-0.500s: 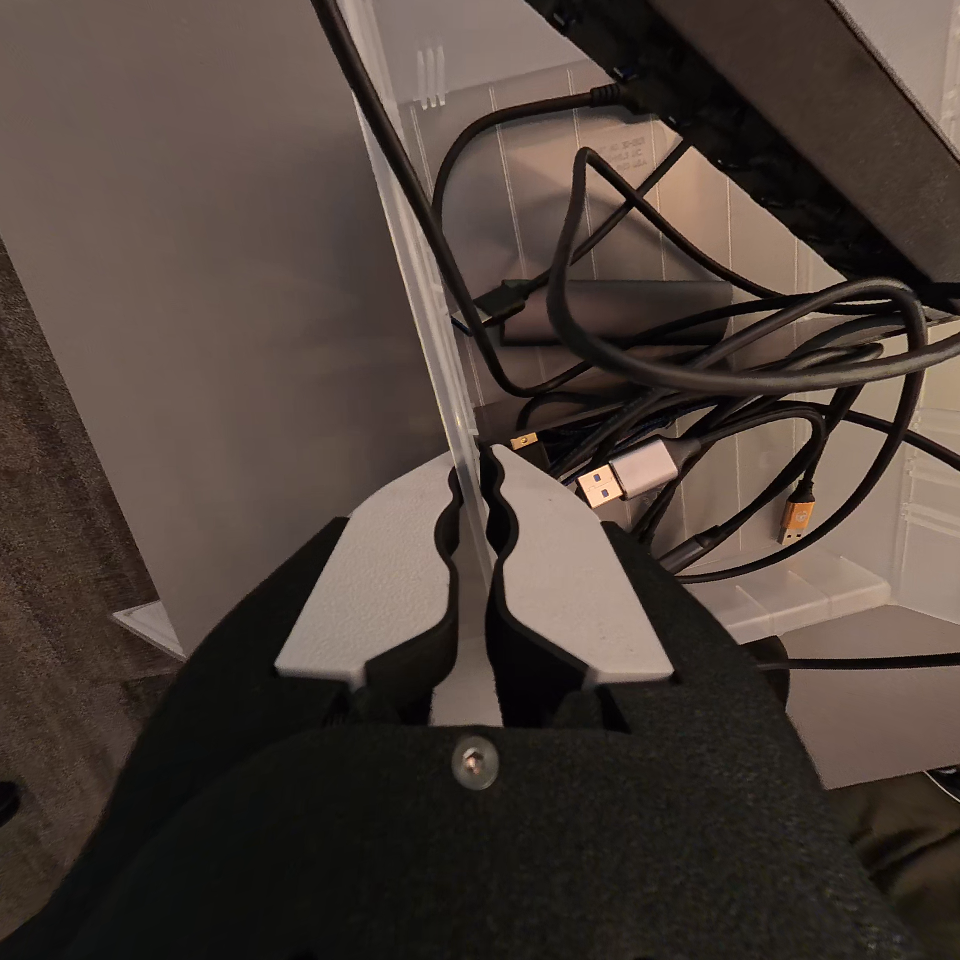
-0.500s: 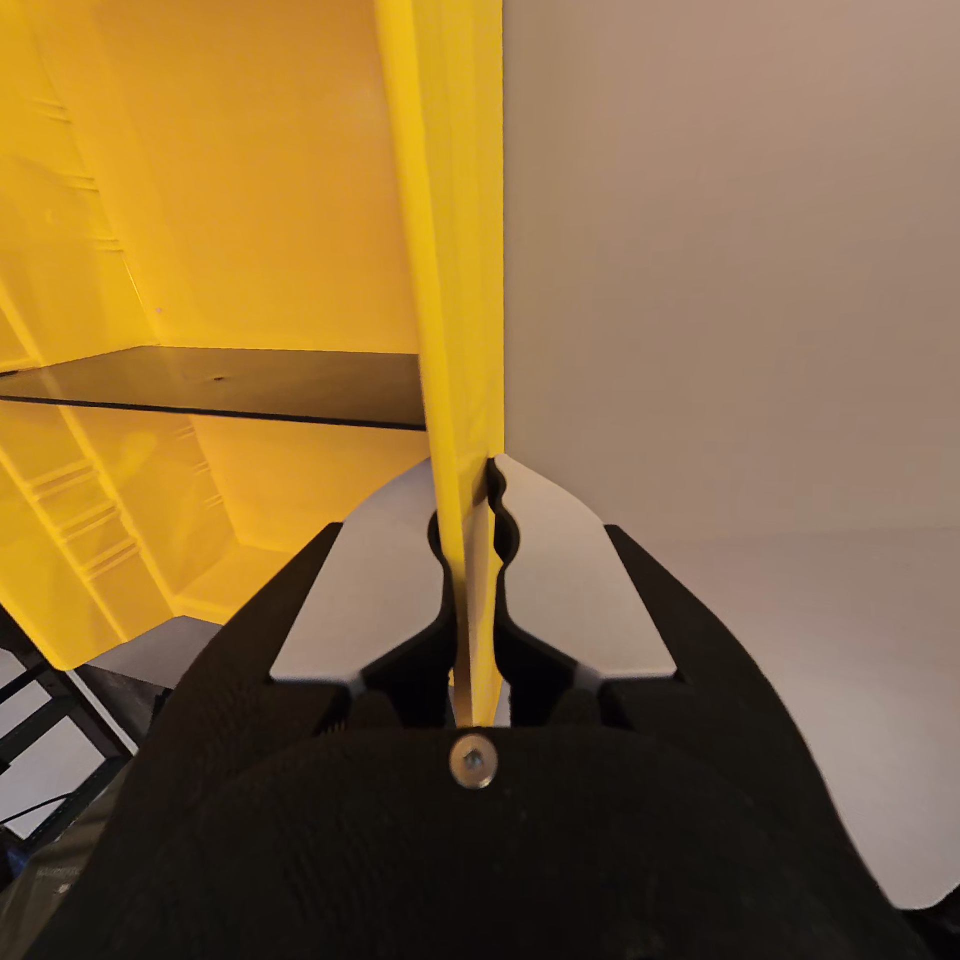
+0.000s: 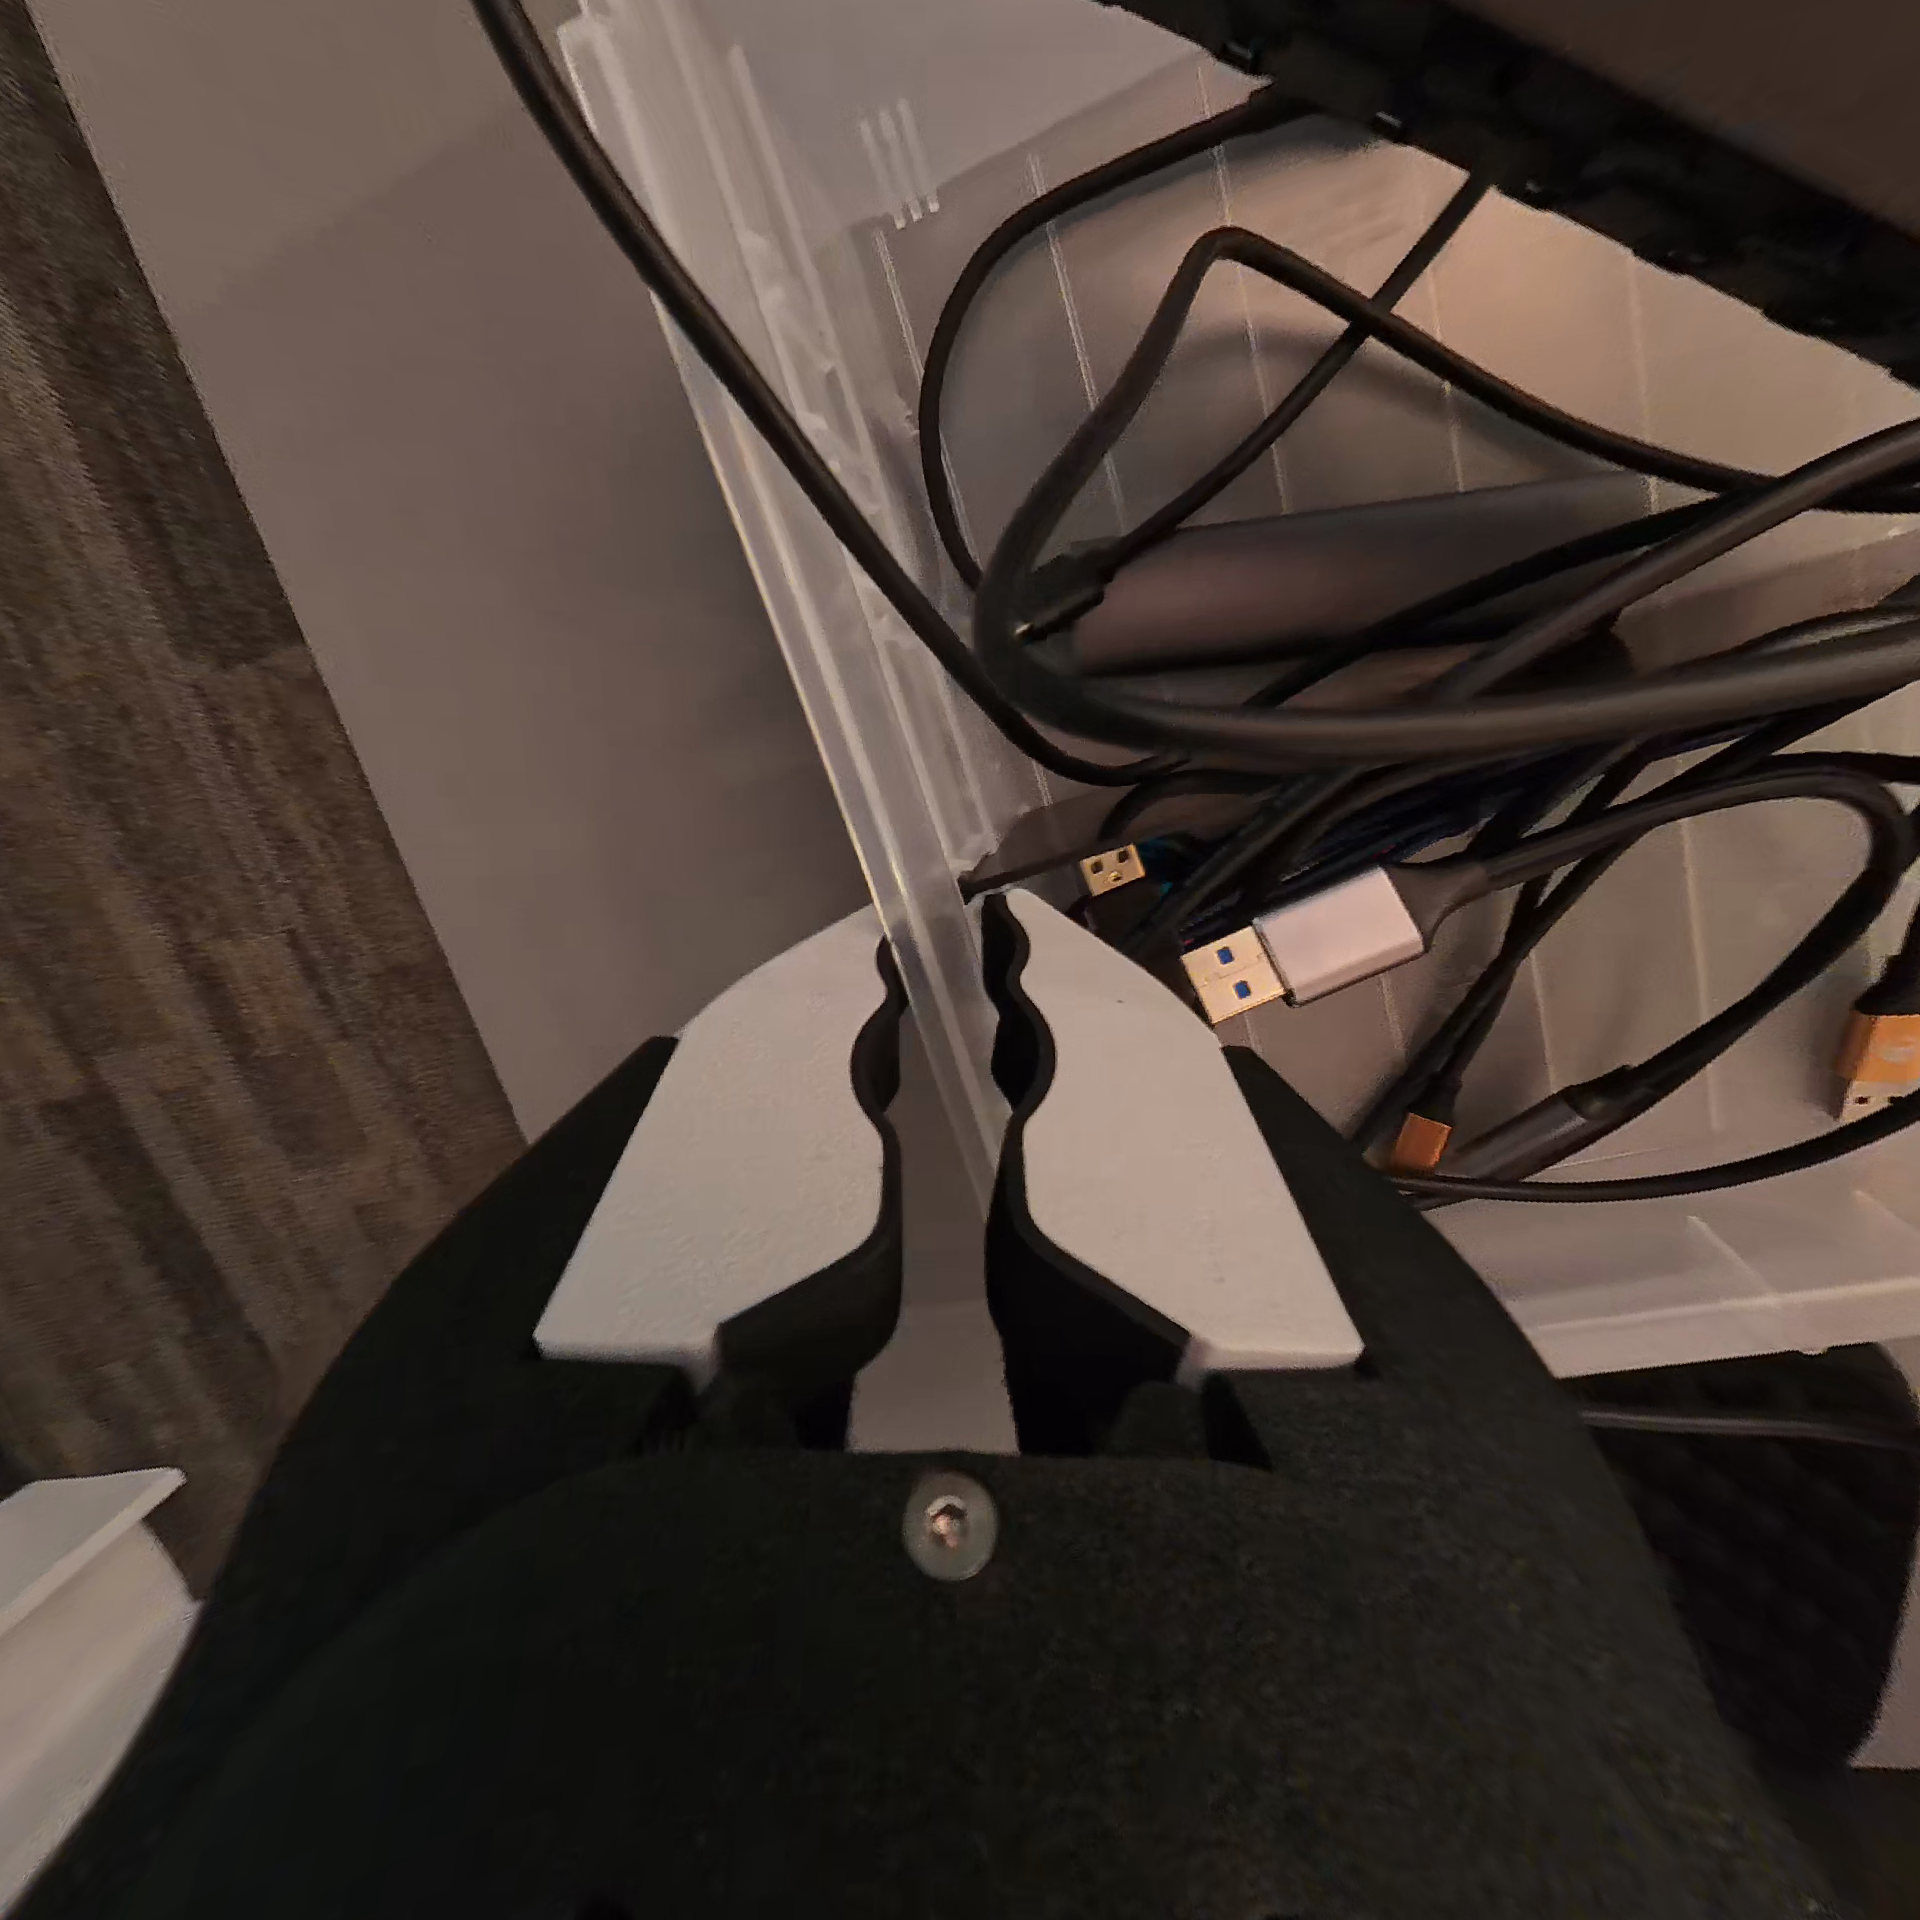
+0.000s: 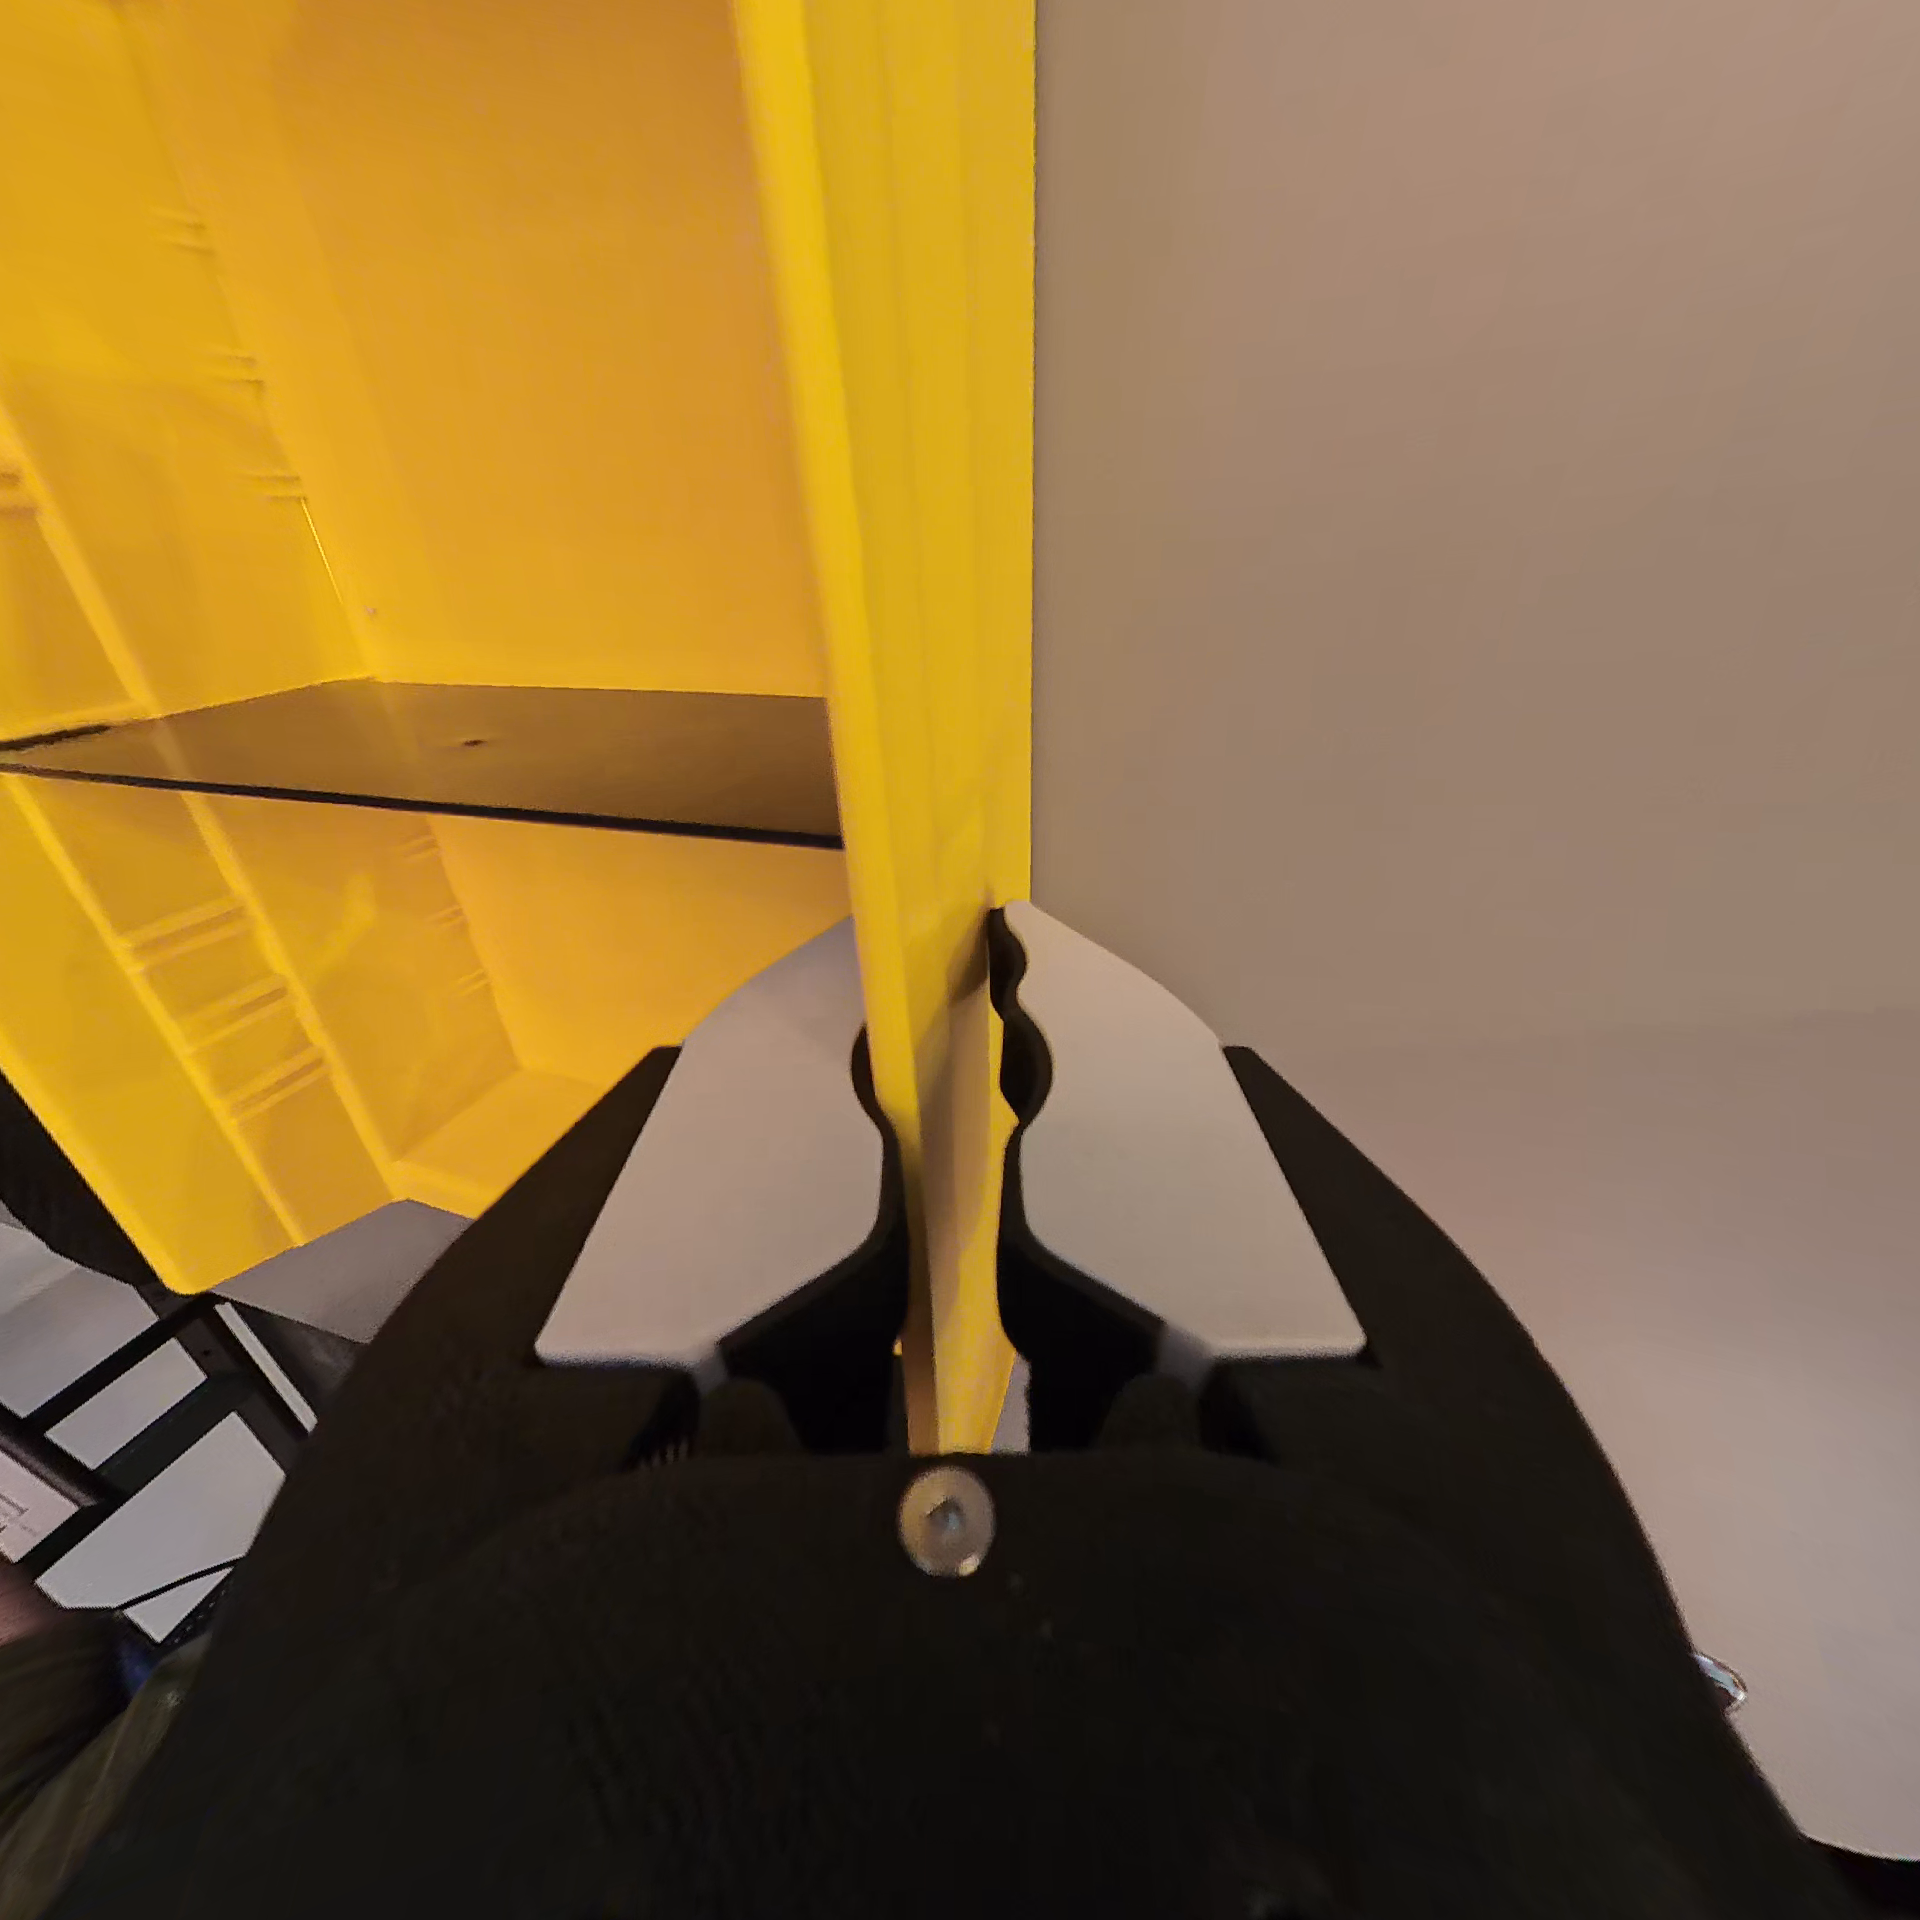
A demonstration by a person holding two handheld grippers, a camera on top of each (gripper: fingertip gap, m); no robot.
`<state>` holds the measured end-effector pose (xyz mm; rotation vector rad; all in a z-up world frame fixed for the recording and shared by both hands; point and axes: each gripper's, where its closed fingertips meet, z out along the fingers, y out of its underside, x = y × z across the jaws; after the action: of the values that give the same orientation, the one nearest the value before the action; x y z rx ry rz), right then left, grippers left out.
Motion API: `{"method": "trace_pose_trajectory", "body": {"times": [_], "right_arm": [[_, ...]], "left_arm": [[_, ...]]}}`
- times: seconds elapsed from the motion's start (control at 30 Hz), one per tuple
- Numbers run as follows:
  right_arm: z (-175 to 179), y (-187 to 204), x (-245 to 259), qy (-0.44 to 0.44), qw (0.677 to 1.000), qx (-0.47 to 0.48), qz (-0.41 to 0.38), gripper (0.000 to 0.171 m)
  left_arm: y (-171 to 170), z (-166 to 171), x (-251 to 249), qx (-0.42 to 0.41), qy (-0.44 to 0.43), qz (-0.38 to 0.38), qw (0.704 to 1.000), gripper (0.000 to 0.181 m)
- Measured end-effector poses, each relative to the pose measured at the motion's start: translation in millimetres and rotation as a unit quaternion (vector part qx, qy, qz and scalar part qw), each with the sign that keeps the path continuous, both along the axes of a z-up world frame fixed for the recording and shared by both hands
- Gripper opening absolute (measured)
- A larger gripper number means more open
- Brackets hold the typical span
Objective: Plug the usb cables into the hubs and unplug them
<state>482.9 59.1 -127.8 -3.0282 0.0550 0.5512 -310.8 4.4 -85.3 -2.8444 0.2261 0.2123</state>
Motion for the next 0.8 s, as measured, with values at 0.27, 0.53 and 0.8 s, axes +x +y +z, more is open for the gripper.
{"method": "trace_pose_trajectory", "body": {"times": [0.27, 0.53, 0.8], "right_arm": [[0, -2, -1, 0.002, 1.000, 0.000, 0.014, 0.014], [1, -3, -1, 0.018, 1.000, 0.003, 0.005, 0.017], [32, -8, 9, 0.027, 0.998, 0.054, -0.015, 0.018]], "left_arm": [[4, 0, -1, 0.003, 0.032, -0.031, 0.999, 0.015], [5, 0, -3, 0.009, 0.066, -0.033, 0.997, 0.019], [10, 46, 7, 0.092, 0.031, -0.028, 0.995, 0.017]]}}
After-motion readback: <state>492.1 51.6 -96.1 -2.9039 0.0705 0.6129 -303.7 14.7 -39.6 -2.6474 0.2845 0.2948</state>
